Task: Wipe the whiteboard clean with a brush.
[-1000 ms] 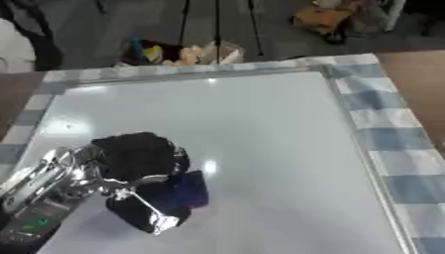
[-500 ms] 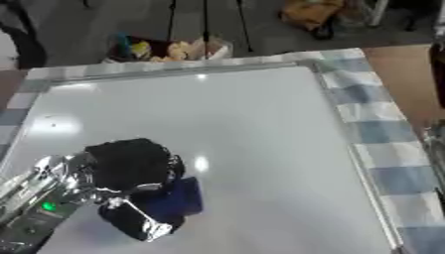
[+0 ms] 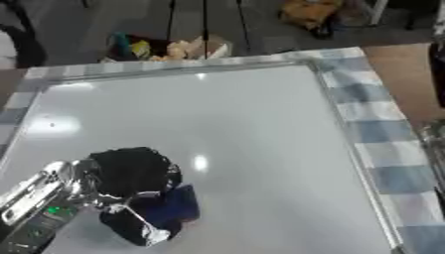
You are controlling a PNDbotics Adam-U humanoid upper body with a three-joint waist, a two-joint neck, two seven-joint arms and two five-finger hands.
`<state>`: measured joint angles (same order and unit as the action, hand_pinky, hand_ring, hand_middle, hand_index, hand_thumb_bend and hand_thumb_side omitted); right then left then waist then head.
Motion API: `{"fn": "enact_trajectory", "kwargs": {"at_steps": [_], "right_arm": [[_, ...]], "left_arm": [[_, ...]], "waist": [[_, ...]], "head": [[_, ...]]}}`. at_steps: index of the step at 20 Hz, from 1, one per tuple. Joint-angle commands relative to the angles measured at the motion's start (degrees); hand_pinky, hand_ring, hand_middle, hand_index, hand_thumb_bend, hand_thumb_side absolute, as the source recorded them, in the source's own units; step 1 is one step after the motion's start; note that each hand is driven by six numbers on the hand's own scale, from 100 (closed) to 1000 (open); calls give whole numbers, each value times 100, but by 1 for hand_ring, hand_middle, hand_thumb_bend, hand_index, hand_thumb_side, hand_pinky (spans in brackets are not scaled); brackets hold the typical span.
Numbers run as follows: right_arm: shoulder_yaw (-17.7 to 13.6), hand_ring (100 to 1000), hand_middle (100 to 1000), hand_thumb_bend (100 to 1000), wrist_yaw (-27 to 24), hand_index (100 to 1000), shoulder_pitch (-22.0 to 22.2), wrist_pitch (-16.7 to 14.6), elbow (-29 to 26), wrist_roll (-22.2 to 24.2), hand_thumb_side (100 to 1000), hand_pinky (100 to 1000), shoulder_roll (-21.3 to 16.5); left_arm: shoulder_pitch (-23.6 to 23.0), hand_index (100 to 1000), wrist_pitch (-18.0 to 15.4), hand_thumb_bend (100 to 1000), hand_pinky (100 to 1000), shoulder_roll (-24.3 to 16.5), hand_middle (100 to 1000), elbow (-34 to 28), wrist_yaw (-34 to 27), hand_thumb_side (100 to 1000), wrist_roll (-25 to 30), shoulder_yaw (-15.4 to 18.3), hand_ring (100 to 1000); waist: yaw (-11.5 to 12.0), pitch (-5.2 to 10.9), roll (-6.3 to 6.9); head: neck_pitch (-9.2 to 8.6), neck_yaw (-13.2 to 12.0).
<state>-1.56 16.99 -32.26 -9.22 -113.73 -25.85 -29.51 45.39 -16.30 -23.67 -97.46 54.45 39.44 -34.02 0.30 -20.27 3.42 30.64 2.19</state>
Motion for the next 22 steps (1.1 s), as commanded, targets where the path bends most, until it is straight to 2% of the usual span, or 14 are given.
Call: {"fn": "enact_trajectory", "kwargs": {"at_steps": [1, 6, 18, 22], "right_arm": [[-26, 816, 727, 100, -25, 784, -74, -12, -86, 3, 847, 792, -81], [-27, 816, 727, 100, -25, 784, -72, -8, -86, 0, 847, 792, -83], [-35, 816, 727, 100, -16, 784, -55, 2, -86, -7, 846, 792, -88], [-39, 815, 727, 100, -12, 783, -51, 3, -86, -8, 847, 792, -89]], "left_arm": [[45, 739, -144, 100, 431, -65, 552, -26, -35, 756, 20, 13, 591], [16, 794, -388, 110, 503, -104, 625, -23, -154, 773, 26, 8, 672], [-71, 743, -679, 100, 515, -243, 660, -300, -253, 705, -168, 143, 698], [-127, 744, -663, 100, 515, -307, 670, -440, -253, 720, -351, 254, 700]], "waist": [[-11, 113, -31], [-23, 116, -31], [-17, 141, -36], [-6, 155, -42]], "head": [[-49, 9], [-69, 10], [-90, 29], [-99, 37]]}}
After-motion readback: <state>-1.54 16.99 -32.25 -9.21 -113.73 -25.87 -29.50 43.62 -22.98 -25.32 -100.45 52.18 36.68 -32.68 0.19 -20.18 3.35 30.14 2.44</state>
